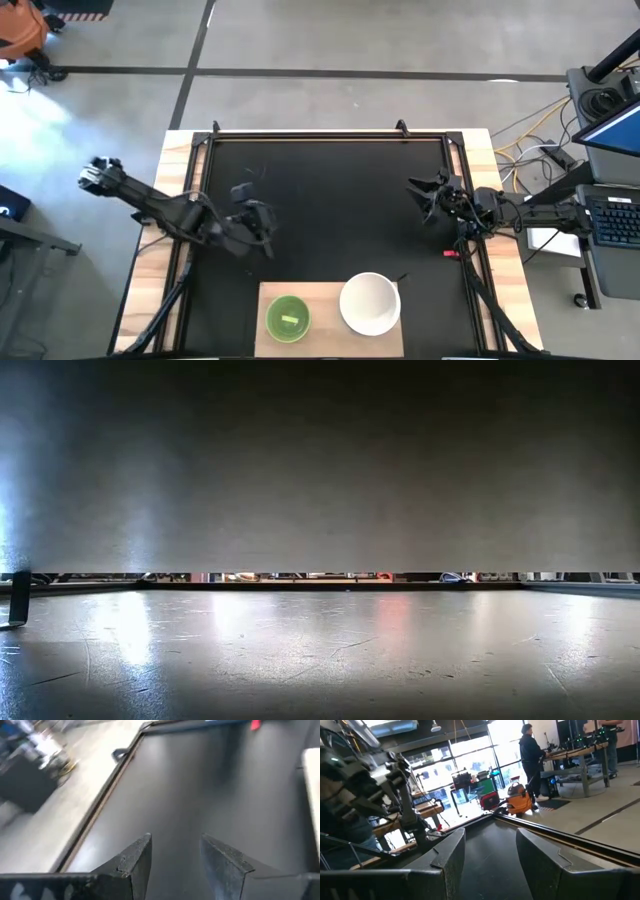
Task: Place and stack bowls onto a shelf
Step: Return to Home Position
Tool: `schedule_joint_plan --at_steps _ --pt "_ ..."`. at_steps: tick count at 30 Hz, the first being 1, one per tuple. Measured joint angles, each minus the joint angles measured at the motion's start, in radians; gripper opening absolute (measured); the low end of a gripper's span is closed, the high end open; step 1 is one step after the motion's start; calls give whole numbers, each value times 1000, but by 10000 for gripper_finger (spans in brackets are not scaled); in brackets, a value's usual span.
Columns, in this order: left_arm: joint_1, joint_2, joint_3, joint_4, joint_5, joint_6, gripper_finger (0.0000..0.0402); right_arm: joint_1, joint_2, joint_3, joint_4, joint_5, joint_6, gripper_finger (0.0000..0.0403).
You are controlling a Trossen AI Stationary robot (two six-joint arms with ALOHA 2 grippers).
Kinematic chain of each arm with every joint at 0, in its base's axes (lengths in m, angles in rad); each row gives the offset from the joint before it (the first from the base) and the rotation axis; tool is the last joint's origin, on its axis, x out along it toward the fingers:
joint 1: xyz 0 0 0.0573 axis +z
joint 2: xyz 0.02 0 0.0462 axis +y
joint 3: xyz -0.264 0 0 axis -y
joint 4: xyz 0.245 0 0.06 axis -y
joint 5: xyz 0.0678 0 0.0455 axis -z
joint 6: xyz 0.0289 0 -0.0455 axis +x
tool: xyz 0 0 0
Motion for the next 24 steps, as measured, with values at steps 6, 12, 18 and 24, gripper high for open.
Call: schedule_joint_plan --at_steps 6,12,18,24 --pt "80 -233 -332 400 111 188 149 0 0 0 0 0 0 166" --pt "191 -417 -613 812 253 321 149 0 0 0 0 0 0 166" --pt "279 -521 -819 1111 309 421 149 0 0 0 0 0 0 166" --pt "366 -594 -947 1271 310 457 149 0 0 0 0 0 0 166"
